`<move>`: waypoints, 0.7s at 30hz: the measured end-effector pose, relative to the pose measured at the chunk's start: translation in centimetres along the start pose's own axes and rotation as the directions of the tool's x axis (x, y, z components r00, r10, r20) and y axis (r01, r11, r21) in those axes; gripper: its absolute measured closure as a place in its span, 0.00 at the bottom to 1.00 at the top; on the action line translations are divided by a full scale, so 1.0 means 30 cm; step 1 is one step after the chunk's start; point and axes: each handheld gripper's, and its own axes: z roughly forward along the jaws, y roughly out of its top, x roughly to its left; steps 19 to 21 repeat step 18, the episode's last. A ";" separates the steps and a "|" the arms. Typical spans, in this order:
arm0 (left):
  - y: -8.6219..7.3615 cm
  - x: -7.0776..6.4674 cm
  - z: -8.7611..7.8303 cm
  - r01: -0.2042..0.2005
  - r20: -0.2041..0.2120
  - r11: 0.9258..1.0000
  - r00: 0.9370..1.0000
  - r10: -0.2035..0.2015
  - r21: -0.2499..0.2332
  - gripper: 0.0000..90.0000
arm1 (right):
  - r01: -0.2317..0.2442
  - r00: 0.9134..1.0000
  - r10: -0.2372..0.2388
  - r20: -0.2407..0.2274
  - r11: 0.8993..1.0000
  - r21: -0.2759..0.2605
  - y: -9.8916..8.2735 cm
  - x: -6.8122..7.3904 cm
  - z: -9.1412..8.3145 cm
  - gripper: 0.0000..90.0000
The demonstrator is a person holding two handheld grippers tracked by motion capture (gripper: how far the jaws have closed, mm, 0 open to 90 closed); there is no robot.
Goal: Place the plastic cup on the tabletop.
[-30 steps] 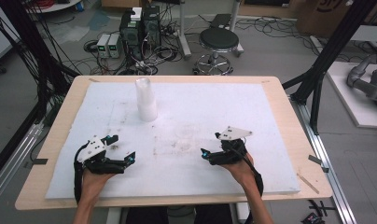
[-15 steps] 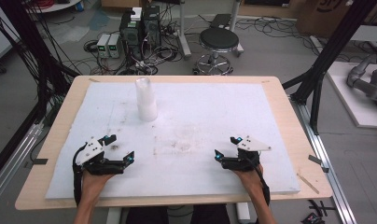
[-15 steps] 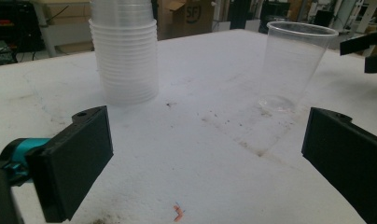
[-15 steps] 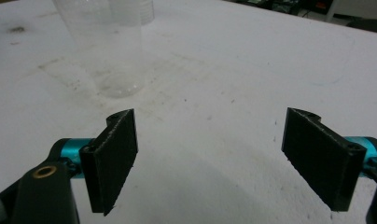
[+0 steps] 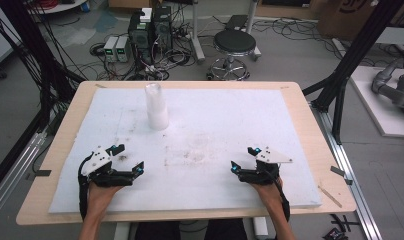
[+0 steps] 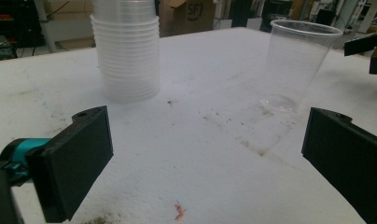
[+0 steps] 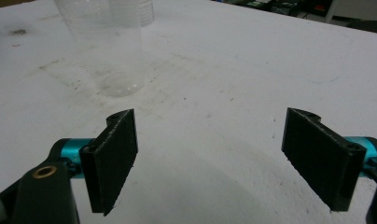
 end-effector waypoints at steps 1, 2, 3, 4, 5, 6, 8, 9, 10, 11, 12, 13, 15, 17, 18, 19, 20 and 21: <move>0.000 0.001 -0.001 0.000 0.002 1.000 1.000 0.000 0.003 0.02 | -0.009 1.000 0.009 -0.002 1.000 0.000 0.000 0.001 -0.002 0.20; 0.000 0.002 -0.001 -0.001 0.000 1.000 1.000 0.001 0.001 0.02 | -0.007 1.000 0.007 -0.002 1.000 -0.005 -0.001 0.000 -0.002 0.20; 0.000 0.003 -0.001 0.001 0.001 1.000 1.000 -0.001 -0.003 0.02 | -0.007 1.000 0.007 -0.002 1.000 -0.005 -0.001 0.000 -0.002 0.20; -0.001 0.003 -0.002 0.007 0.002 1.000 1.000 -0.007 -0.006 0.02 | -0.001 1.000 0.001 -0.004 1.000 -0.006 -0.001 -0.001 -0.002 0.20; -0.001 0.004 -0.003 0.006 0.002 1.000 1.000 -0.006 -0.007 0.02 | -0.005 1.000 0.005 -0.005 1.000 -0.002 -0.001 0.001 -0.002 0.20; -0.001 0.004 -0.003 0.008 0.003 1.000 1.000 -0.008 -0.010 0.02 | -0.001 1.000 0.001 -0.005 1.000 0.001 -0.001 0.001 -0.003 0.20; -0.002 0.003 -0.003 0.008 0.000 1.000 1.000 -0.008 -0.011 0.02 | 0.004 1.000 -0.004 -0.008 1.000 -0.006 -0.001 0.001 -0.002 0.20; -0.001 0.002 -0.002 0.006 0.000 1.000 1.000 -0.006 -0.009 0.02 | -0.002 1.000 0.002 -0.009 1.000 -0.004 -0.002 0.002 -0.004 0.20; -0.001 0.002 -0.002 0.005 0.000 1.000 1.000 -0.005 -0.008 0.02 | -0.003 1.000 0.002 -0.008 1.000 -0.007 -0.002 0.001 -0.004 0.20; -0.001 0.002 -0.002 0.005 0.000 1.000 1.000 -0.005 -0.007 0.02 | -0.008 1.000 0.008 -0.014 1.000 -0.007 -0.002 -0.001 -0.004 0.20; -0.001 0.002 -0.001 0.007 0.000 1.000 1.000 -0.007 -0.008 0.02 | -0.008 1.000 0.008 -0.014 1.000 -0.007 -0.002 -0.001 -0.004 0.20; -0.001 0.004 -0.002 0.008 0.001 1.000 1.000 -0.008 -0.004 0.02 | -0.009 1.000 0.009 -0.017 1.000 -0.006 -0.002 -0.002 -0.004 0.20; -0.001 0.004 -0.002 0.015 -0.001 1.000 1.000 -0.015 -0.006 0.02 | -0.004 1.000 0.003 -0.023 1.000 -0.009 -0.003 -0.002 -0.005 0.20; -0.002 0.003 -0.004 0.009 -0.004 1.000 1.000 -0.009 -0.013 0.02 | 0.008 1.000 -0.009 -0.019 1.000 -0.023 -0.005 0.003 -0.010 0.20; -0.002 0.002 -0.006 0.002 -0.007 1.000 1.000 -0.003 -0.017 0.02 | 0.018 1.000 -0.018 -0.016 0.999 -0.033 -0.006 0.005 -0.012 0.21; -0.002 0.002 -0.006 0.002 -0.007 1.000 1.000 -0.003 -0.017 0.02 | 0.018 1.000 -0.018 -0.016 0.999 -0.033 -0.006 0.005 -0.012 0.21; -0.002 0.002 -0.006 0.002 -0.007 1.000 1.000 -0.003 -0.017 0.02 | 0.018 1.000 -0.018 -0.016 0.999 -0.033 -0.006 0.005 -0.012 0.21; -0.002 0.002 -0.006 0.002 -0.007 1.000 1.000 -0.003 -0.017 0.02 | 0.018 1.000 -0.018 -0.016 0.999 -0.033 -0.006 0.005 -0.012 0.21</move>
